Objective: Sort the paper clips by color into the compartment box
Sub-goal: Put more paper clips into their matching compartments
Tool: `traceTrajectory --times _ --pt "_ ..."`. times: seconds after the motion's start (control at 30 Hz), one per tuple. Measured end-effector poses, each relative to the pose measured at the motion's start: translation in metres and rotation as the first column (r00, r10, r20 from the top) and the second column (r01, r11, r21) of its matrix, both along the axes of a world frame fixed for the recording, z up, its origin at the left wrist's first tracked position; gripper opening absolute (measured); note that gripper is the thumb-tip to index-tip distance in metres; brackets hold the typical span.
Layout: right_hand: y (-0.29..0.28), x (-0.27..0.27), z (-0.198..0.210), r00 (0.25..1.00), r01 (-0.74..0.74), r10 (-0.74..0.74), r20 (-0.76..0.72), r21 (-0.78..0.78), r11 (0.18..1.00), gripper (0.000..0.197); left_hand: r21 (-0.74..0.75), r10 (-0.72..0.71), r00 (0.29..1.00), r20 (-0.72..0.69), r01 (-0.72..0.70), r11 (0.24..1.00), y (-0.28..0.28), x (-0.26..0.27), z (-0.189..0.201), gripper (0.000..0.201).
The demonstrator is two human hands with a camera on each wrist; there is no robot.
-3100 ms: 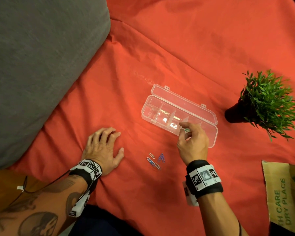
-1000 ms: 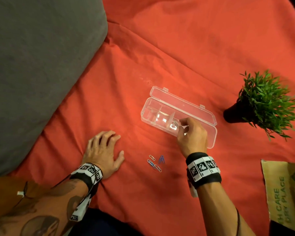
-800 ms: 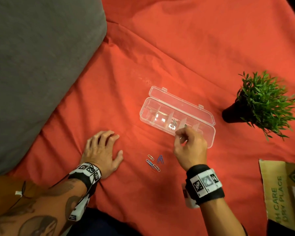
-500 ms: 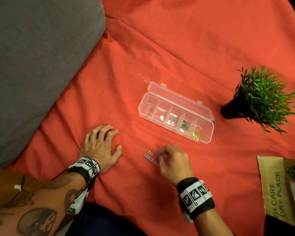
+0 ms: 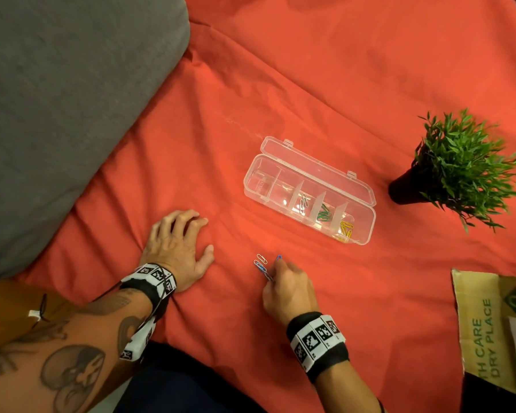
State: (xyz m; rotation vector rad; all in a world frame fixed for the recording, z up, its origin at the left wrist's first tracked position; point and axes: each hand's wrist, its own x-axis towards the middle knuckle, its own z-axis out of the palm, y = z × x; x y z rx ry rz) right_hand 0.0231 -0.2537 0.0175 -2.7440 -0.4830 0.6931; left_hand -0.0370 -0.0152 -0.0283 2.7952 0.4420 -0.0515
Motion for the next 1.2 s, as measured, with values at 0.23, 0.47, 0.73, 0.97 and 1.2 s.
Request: traceTrajectory --times 0.23,0.47,0.73,0.97,1.2 --pt "-0.009 0.013 0.01 0.992 0.107 -0.117 0.051 0.156 0.982 0.009 -0.009 -0.004 1.0 0.005 0.005 1.0 0.0 0.0 -0.002 0.061" --pt "0.003 0.076 0.057 0.903 0.176 -0.314 0.294 0.413 0.894 0.007 -0.008 -0.005 1.0 0.014 0.005 1.0 0.0 0.0 -0.001 0.061" --pt "0.005 0.128 0.059 0.866 0.209 -0.302 0.398 0.261 0.942 0.003 -0.005 -0.006 1.0 0.001 0.006 1.0 0.001 0.0 -0.002 0.062" --pt "0.001 0.119 0.038 0.902 0.199 -0.297 0.312 0.31 0.93 0.011 0.0 -0.006 1.0 -0.008 0.006 1.0 0.0 0.0 -0.003 0.063" --pt "0.007 0.075 0.046 0.935 0.099 -0.222 0.278 0.395 0.913 0.008 -0.007 0.0 1.0 -0.007 0.0 1.0 0.0 0.0 -0.002 0.063"
